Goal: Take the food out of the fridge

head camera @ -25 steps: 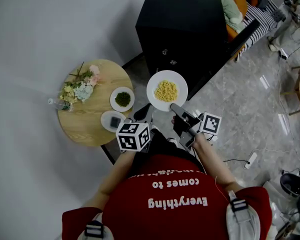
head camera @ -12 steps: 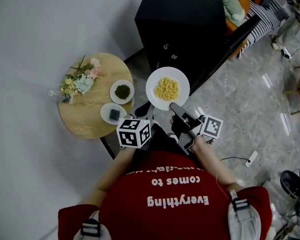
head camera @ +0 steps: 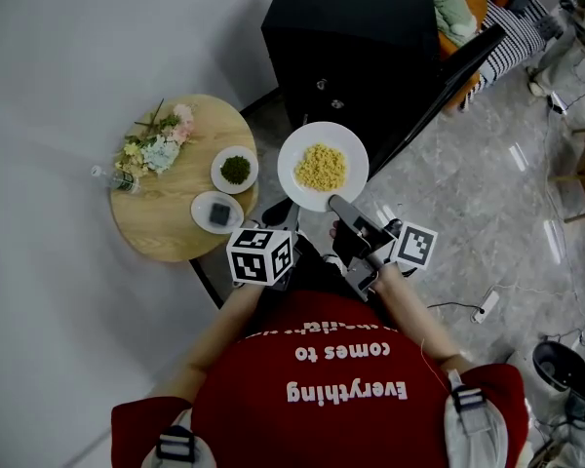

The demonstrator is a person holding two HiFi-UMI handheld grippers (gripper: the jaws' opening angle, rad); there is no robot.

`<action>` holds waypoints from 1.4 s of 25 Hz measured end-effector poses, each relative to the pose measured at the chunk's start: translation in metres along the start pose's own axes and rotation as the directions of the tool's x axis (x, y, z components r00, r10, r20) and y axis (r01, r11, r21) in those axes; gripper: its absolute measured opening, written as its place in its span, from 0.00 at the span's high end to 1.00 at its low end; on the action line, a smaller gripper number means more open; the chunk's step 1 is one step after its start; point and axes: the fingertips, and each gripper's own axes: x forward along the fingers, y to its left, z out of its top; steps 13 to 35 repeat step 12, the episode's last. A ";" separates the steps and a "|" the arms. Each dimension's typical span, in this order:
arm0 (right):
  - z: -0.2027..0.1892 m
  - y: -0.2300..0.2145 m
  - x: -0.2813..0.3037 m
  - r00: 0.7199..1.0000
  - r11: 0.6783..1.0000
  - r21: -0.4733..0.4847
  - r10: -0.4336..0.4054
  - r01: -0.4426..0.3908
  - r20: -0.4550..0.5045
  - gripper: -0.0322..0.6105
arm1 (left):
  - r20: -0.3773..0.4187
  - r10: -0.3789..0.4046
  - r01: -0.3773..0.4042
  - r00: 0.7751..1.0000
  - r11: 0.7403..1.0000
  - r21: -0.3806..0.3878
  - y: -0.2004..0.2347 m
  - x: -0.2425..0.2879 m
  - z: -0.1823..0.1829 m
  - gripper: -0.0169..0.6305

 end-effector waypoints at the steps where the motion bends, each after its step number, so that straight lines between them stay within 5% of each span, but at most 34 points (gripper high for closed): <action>1: 0.000 0.001 0.001 1.000 1.000 -0.002 0.002 -0.002 -0.004 0.91 | 0.000 0.003 -0.003 1.000 1.000 -0.003 0.000 0.000 0.000 0.97; 35: -0.004 -0.002 -0.001 1.000 1.000 -0.001 0.015 -0.015 -0.021 0.91 | -0.004 0.024 -0.024 1.000 1.000 0.001 0.004 0.001 -0.003 0.97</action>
